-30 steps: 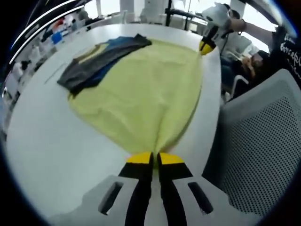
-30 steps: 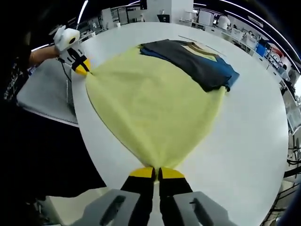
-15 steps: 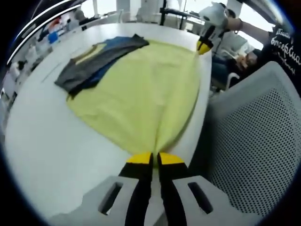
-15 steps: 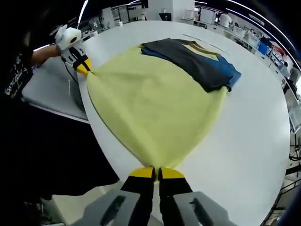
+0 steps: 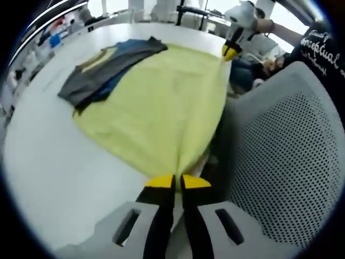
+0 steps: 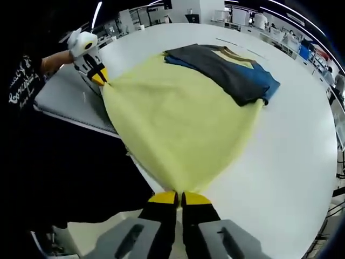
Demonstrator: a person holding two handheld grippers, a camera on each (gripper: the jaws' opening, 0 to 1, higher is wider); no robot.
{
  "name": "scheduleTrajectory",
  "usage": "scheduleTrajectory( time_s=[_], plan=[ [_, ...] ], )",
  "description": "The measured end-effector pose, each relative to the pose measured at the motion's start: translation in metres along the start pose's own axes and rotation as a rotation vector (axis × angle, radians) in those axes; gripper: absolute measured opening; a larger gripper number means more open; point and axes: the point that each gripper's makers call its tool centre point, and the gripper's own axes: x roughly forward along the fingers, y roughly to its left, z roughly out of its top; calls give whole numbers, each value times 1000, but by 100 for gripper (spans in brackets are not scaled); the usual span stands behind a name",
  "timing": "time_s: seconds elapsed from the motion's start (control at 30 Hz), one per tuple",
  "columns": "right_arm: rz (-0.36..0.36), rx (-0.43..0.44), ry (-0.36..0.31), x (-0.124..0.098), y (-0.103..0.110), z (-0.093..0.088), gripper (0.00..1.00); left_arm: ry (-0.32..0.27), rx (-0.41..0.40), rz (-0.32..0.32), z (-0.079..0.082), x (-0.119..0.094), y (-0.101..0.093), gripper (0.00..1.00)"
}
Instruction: Fold the garment on the visible template until the final outline fits inside the template.
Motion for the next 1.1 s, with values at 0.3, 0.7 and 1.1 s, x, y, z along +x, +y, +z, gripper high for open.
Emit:
scheduleTrajectory(
  time_s=[0.3, 0.7, 1.1],
  plan=[
    [13, -7, 21, -2, 9, -8, 0, -4, -40, -48, -6, -5, -17, 1],
    [-4, -20, -19, -17, 14, -3, 0, -20, -45, -46, 1, -20, -20, 1],
    [-73, -62, -63, -38, 2, 21, 0, -42, -16, -11, 19, -39, -10, 1]
  ],
)
